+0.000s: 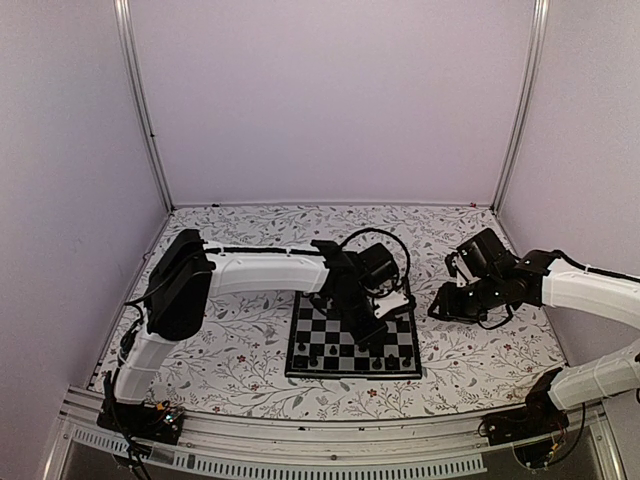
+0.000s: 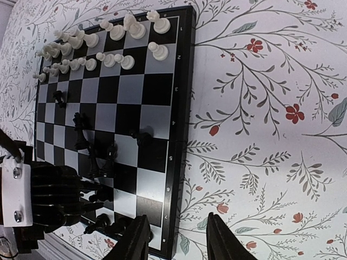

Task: Set up the chess pieces on the board
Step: Place the chess piece on the chessboard, then pick up the chess piece from the chessboard.

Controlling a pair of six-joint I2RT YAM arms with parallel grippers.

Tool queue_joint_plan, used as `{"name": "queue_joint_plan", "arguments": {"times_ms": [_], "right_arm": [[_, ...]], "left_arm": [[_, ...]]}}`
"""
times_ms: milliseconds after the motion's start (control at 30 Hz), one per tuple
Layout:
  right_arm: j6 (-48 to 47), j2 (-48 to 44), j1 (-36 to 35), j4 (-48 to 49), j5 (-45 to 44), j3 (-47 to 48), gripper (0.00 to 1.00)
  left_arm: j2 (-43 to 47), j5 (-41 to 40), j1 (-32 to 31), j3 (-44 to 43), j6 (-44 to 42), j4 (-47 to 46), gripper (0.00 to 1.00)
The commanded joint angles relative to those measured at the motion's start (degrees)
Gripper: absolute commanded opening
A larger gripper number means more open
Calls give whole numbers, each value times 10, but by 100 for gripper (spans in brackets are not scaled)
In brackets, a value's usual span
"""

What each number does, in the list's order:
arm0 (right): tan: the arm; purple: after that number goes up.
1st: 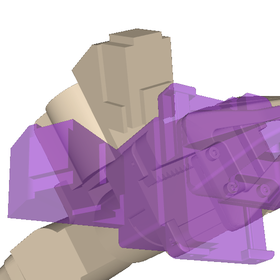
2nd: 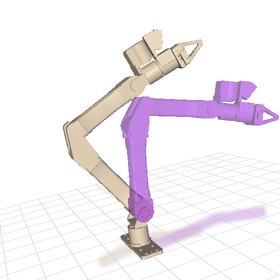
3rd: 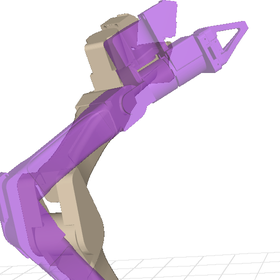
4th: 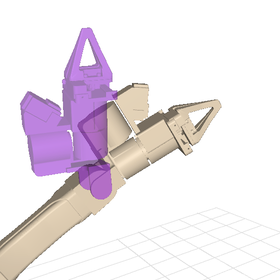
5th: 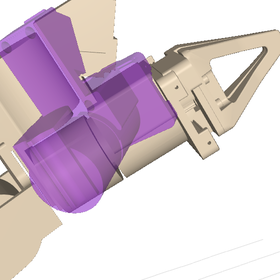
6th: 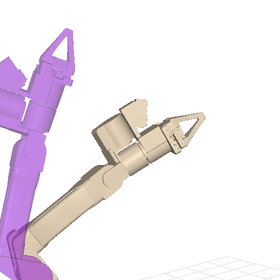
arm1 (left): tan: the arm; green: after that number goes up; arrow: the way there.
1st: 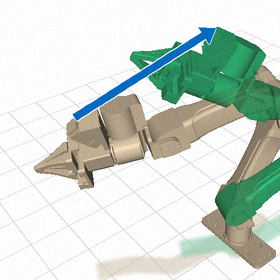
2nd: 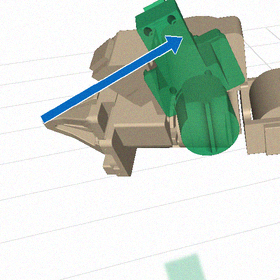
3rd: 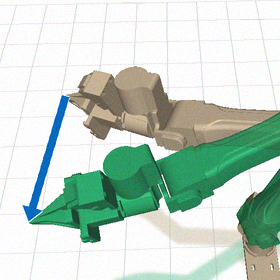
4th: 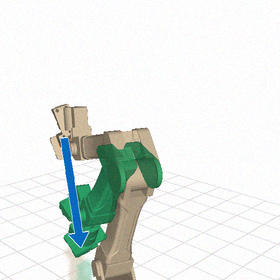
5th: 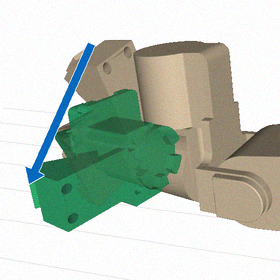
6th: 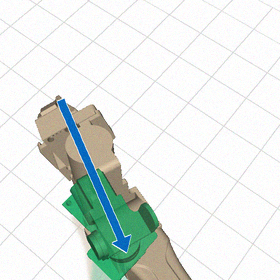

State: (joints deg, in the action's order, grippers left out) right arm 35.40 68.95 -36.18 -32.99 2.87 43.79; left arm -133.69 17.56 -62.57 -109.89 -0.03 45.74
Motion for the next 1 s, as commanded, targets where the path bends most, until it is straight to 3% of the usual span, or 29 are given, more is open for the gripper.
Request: {"name": "queue_joint_plan", "arguments": {"times_ms": [0,300,533,800,967], "right_arm": [[3,6,4,7,0,-1,38],[-54,33,4,34,10,22,41],[-193,33,4,96,21,17,40],[-372,139,3,108,90,50,42],[-410,179,2,103,87,81,42]], "left_arm": [[-6,18,-1,-10,-2,1,24],[53,93,46,6,28,-22,26],[129,143,99,31,43,-43,27],[171,137,138,69,78,-63,27],[187,154,167,85,99,-82,27]]}}
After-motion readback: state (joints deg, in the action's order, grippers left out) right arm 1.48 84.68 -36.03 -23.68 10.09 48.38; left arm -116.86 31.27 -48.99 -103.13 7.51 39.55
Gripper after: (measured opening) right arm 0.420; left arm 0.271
